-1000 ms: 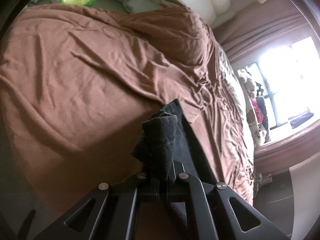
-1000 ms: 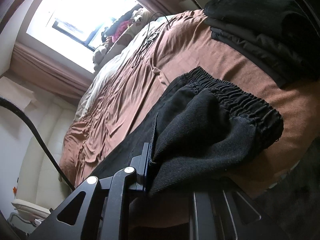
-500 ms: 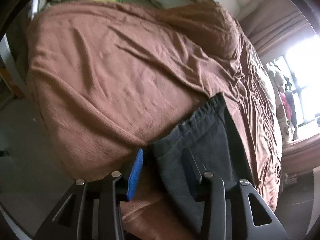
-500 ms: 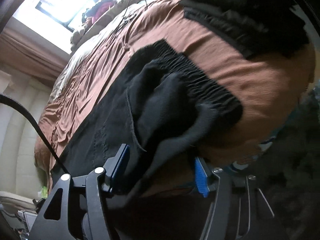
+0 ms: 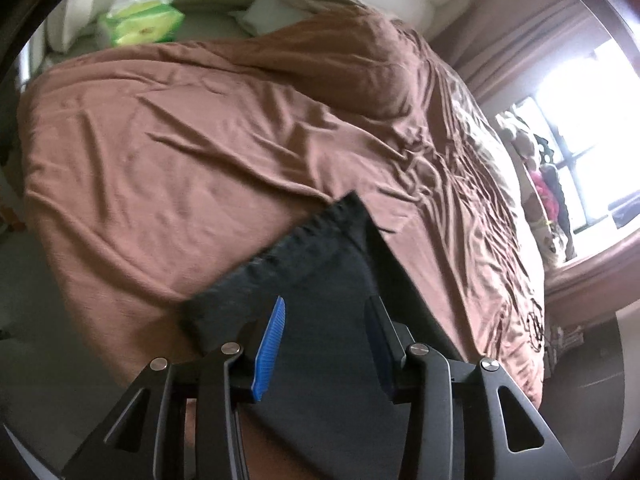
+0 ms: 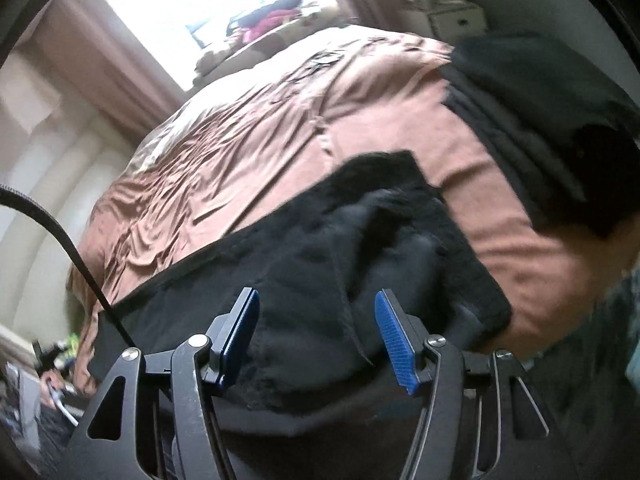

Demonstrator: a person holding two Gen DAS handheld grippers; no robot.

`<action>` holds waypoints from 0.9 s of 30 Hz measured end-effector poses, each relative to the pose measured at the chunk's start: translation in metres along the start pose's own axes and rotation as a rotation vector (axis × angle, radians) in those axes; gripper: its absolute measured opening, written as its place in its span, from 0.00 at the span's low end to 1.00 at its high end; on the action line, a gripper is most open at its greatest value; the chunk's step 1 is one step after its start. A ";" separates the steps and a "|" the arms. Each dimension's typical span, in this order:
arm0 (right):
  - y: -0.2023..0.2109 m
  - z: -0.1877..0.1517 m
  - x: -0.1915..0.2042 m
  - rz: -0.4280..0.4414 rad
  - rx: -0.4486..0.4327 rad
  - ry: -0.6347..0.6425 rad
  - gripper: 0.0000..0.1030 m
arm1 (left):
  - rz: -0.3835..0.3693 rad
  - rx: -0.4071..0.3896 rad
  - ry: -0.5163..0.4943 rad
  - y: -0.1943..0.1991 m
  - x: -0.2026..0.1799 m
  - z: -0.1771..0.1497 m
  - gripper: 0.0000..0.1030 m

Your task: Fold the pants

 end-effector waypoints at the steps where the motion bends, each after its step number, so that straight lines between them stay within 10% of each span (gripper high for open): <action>1: -0.006 0.001 0.007 0.008 0.010 0.015 0.57 | -0.005 0.001 -0.003 -0.003 -0.006 0.001 0.43; 27: -0.210 0.035 0.151 0.040 0.224 0.393 0.65 | -0.044 0.088 -0.096 -0.087 -0.109 -0.003 0.46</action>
Point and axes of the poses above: each gripper's, at about its wrist camera, not at the fingertips, and y roughly against the way its jaws point, x to its left, z to its top, the point moved 7 cm from there along -y, roughly the way its jaws point, and after that the axes turned 15 degrees about -y, right-handed, at the moved point
